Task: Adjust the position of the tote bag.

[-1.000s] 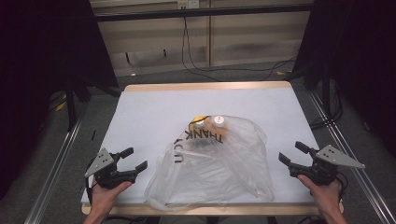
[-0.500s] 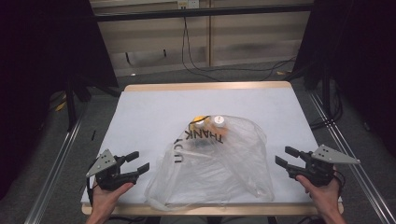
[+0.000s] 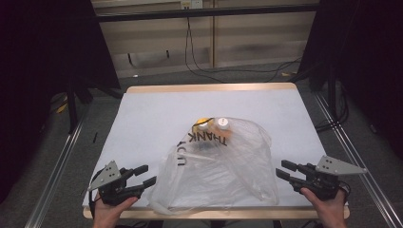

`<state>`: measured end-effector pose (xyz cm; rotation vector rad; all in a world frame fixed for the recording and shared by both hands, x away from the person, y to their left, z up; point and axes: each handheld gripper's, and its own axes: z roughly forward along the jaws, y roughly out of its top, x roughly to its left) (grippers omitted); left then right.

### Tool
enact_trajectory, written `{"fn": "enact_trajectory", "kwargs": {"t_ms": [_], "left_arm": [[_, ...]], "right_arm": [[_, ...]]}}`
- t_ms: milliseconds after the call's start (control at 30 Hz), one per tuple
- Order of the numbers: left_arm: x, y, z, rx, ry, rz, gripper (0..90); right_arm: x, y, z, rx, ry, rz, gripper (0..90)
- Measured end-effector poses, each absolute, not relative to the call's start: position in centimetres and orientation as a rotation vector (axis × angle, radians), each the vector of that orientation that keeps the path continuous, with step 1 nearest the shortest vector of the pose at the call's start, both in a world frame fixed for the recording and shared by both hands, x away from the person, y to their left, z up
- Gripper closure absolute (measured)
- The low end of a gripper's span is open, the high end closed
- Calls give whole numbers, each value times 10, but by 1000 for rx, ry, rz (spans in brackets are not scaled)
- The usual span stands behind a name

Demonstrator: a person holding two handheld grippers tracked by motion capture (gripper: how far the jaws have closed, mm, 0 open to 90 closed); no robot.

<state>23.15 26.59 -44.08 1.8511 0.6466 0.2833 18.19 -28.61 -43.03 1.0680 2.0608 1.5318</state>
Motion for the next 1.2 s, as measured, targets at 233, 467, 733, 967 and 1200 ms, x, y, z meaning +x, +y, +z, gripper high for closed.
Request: {"fn": "enact_trajectory", "kwargs": {"t_ms": [233,467,733,967,1200], "left_arm": [[220,264,-441,1877,618,263,544],[215,263,-444,1908,631,248,518],[216,257,-448,1976,644,239,468],[218,256,-452,2013,655,220,437],[220,254,-456,2050,661,179,530]], "right_arm": [[160,-273,-428,1001,2130,1542,691],[151,-259,-428,945,2214,1556,691],[153,-243,-434,889,2341,1503,574],[159,-234,-443,877,2428,1455,519],[170,-225,-451,881,2494,1394,490]]}}
